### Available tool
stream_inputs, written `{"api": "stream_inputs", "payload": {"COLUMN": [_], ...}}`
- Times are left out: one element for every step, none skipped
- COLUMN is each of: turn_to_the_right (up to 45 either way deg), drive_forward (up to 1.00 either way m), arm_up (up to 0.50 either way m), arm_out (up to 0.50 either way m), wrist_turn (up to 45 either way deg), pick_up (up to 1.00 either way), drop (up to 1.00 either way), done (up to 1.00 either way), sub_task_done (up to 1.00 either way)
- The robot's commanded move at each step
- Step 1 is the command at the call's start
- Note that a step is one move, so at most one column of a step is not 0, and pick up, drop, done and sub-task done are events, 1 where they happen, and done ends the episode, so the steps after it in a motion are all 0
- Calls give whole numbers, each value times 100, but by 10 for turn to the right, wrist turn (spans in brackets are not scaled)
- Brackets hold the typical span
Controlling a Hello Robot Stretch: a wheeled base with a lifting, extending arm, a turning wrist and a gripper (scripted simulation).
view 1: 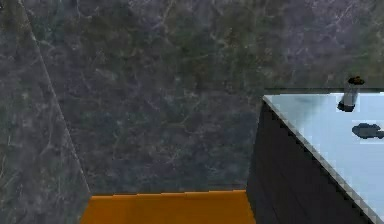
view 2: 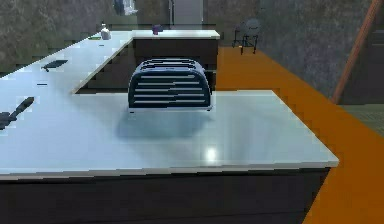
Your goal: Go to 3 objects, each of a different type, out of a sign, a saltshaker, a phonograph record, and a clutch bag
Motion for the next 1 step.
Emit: {"api": "stream_inputs", "payload": {"turn_to_the_right": [0], "drive_forward": [50], "arm_up": [0], "arm_out": [0], "wrist_turn": [0], "pick_up": [0], "drop": [0], "done": [0], "sub_task_done": [0]}}
